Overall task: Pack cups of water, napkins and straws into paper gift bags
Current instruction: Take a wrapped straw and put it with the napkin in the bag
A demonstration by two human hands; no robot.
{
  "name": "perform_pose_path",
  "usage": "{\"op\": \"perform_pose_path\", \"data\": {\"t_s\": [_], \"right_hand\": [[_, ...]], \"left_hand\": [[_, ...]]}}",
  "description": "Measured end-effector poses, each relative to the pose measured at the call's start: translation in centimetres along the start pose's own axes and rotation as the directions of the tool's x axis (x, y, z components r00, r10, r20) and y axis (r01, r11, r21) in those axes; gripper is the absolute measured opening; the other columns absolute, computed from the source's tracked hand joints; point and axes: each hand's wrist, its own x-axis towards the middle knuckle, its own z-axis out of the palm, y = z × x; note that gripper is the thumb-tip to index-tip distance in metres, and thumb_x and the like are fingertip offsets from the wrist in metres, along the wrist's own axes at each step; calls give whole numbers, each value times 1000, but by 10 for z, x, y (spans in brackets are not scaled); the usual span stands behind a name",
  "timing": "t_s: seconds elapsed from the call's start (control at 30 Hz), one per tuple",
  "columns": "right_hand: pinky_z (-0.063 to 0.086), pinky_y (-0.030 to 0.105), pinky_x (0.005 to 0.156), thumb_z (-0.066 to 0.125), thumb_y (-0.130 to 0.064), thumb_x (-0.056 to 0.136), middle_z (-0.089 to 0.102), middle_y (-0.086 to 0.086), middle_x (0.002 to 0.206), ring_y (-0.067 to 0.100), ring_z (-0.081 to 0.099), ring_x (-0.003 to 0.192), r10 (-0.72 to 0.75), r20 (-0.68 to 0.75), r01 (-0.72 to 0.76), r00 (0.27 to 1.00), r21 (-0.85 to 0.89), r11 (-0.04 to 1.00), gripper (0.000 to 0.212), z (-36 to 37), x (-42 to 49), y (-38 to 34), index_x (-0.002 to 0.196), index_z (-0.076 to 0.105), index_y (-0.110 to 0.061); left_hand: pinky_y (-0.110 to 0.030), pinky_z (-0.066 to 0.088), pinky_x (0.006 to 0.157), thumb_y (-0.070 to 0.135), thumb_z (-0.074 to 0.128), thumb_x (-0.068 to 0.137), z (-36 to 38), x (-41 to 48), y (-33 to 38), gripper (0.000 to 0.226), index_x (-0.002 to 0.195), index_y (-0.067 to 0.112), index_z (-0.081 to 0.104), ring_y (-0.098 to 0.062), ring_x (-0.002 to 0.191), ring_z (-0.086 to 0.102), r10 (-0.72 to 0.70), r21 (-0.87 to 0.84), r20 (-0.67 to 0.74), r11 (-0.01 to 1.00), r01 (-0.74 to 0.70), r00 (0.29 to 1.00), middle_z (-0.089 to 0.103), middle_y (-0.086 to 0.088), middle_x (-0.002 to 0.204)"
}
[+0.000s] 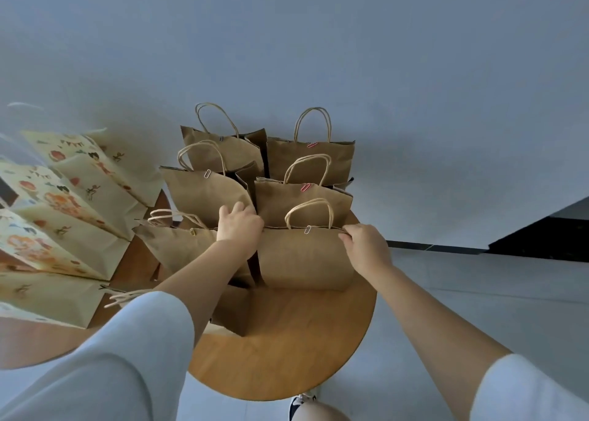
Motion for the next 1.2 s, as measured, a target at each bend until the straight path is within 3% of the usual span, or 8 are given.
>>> {"op": "perform_pose_path", "data": {"t_s": [0.07,0.17,0.33,0.47,0.6,0.73,1.07,1.2], "right_hand": [[50,42,78,59,-8,90,68,18,98,37,60,95,-68,-126,66,990,-25,998,23,2,-8,-5,109,65,4],[53,43,75,68,3,80,69,20,91,40,63,86,-125,-307,132,944,1,991,25,10,-23,-21,104,65,8],[55,41,79,63,5,83,67,21,97,36,64,92,-158,-428,208,890,72,976,26,18,-59,-73,108,63,8],[48,34,88,59,2,85,66,20,109,35,61,104,-294,-327,323,898,37,946,32,32,-100,-145,117,60,5],[35,32,104,47,-13,95,52,16,134,27,43,128,-354,-131,359,926,19,933,41,53,-141,-233,135,46,0],[19,29,112,38,-22,99,36,12,148,22,27,139,-429,11,428,903,-69,901,48,80,-165,-318,143,32,-3],[9,29,117,32,-30,100,19,8,156,18,14,144,-635,184,659,750,-127,741,56,159,-184,-527,148,18,-5],[2,30,118,25,-33,101,7,9,158,18,4,146,-692,234,729,683,-151,668,59,195,-170,-620,149,8,-4]], "left_hand": [[-39,32,99,20,46,95,-2,-6,1,29,119,25,60,-23,118,40,6,-62,-22,998,-7,1000,53,0,123],[-39,31,101,22,44,96,-4,-25,-3,32,126,21,54,-24,122,40,4,-196,-92,980,-22,996,52,-1,129],[-37,32,103,23,44,94,-7,-78,-28,41,135,18,47,-25,128,37,14,-361,-164,930,-73,986,48,-3,136],[-37,35,100,22,44,94,-1,-141,-71,40,134,18,48,-25,126,41,8,-467,-184,879,-94,983,51,-3,134],[-37,44,93,30,45,95,15,-204,-142,33,124,18,56,-24,117,49,-83,-518,-232,854,-50,969,57,-3,124],[-38,37,99,34,42,98,34,-265,-223,40,132,17,51,-26,125,44,-202,-488,-267,872,49,942,51,-5,133],[-39,36,101,35,39,99,95,-365,-421,49,143,15,34,-25,131,41,-453,-480,-136,808,342,881,41,-3,146],[-39,25,111,36,39,99,115,-375,-505,53,146,13,29,-21,143,23,-519,-448,-145,793,412,842,30,-3,153]]}}
